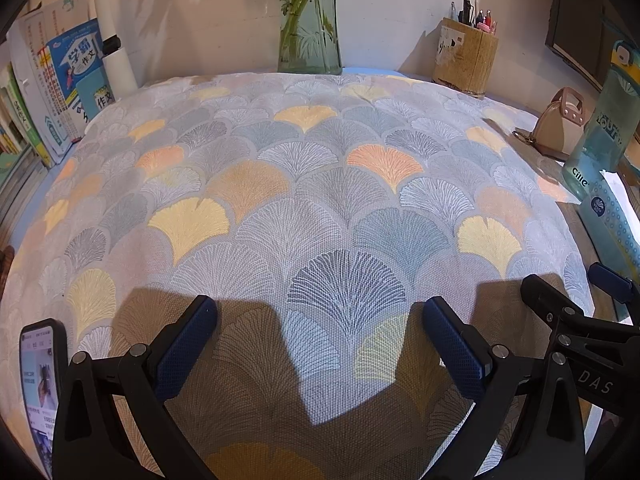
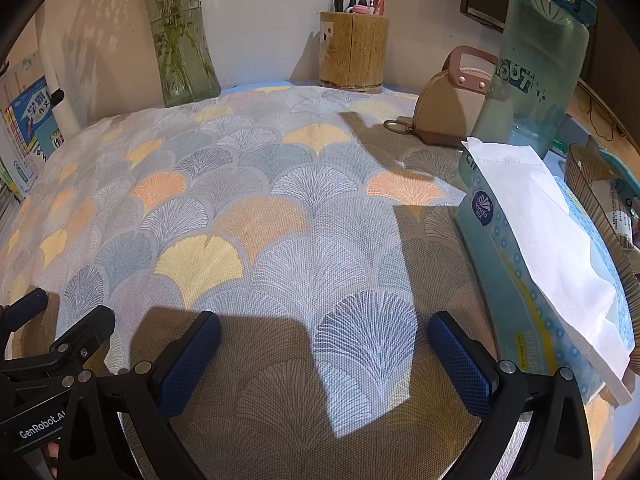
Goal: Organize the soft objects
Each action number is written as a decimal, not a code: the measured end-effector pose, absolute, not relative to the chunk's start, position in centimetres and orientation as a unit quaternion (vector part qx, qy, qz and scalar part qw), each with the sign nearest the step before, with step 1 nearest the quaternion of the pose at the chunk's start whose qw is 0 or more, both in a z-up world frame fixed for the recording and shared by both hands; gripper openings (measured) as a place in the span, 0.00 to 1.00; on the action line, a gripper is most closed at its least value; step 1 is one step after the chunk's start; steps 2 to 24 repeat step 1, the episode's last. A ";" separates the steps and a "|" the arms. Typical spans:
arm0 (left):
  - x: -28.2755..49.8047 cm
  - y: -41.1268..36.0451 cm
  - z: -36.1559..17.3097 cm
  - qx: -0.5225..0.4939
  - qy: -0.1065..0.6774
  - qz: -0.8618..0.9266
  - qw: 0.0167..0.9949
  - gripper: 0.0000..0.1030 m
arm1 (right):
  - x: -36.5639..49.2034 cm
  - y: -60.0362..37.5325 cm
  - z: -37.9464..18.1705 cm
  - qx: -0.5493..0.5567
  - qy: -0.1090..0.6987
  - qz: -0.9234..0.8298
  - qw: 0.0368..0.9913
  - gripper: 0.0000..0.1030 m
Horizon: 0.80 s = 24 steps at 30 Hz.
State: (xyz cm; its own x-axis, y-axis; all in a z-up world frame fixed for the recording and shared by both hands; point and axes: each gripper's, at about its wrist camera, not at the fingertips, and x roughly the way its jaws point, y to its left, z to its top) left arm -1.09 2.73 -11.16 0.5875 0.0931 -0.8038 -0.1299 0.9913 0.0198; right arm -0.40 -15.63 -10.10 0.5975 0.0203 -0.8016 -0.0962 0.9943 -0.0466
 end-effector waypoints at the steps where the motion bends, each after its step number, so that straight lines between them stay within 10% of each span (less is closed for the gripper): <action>1: -1.1 2.7 -11.2 -0.019 0.450 0.063 0.890 1.00 | -0.4 -15.6 -10.1 -0.042 0.447 0.033 0.893 1.00; 24: -1.1 2.7 -11.2 -0.019 0.450 0.063 0.890 1.00 | -0.4 -15.6 -10.1 -0.042 0.447 0.033 0.893 1.00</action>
